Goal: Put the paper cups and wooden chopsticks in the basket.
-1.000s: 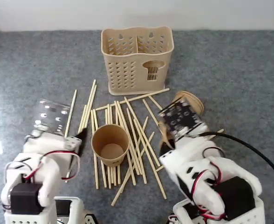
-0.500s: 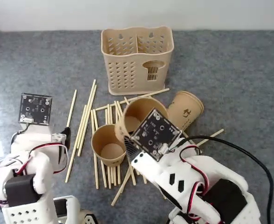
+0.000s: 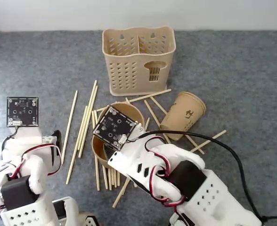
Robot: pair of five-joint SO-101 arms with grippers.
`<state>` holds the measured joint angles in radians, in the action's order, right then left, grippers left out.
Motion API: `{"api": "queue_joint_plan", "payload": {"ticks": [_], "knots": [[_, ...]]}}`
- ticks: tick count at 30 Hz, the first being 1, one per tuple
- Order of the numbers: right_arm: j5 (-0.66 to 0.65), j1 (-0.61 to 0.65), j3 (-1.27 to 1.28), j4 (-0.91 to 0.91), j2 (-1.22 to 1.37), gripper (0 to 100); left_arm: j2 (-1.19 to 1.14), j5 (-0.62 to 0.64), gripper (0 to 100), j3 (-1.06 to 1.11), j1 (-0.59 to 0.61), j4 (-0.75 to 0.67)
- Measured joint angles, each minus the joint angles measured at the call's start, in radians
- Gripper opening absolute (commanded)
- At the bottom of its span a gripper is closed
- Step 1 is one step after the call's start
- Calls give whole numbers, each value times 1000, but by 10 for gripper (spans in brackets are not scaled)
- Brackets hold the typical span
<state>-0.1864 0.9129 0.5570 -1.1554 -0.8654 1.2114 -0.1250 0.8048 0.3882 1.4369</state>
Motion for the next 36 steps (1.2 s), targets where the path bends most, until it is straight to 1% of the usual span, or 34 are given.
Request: {"api": "queue_joint_plan", "payload": {"ticks": [5, 14, 19, 21, 25, 27, 30, 33, 36], "knots": [[0, 11, 0, 0, 34, 9, 0, -2, 214, 0, 0, 2], [18, 103, 0, 0, 17, 9, 0, -2, 214, 0, 0, 12], [40, 107, 0, 0, 63, 14, 0, -2, 214, 0, 0, 12], [40, 107, 0, 0, 89, 53, 0, -2, 214, 0, 0, 12], [40, 107, 0, -8, 138, 219, 0, -2, 214, 0, 0, 12], [43, 107, 0, -26, 141, 268, 0, -2, 214, 0, 0, 12], [60, 107, -3, -61, 141, 264, 0, -2, 214, 0, 0, 12], [84, 100, -66, -121, 126, 245, 0, -2, 214, 2, 0, 12], [91, 32, -157, -199, 84, 225, 0, -2, 214, 25, 0, 12]]}}
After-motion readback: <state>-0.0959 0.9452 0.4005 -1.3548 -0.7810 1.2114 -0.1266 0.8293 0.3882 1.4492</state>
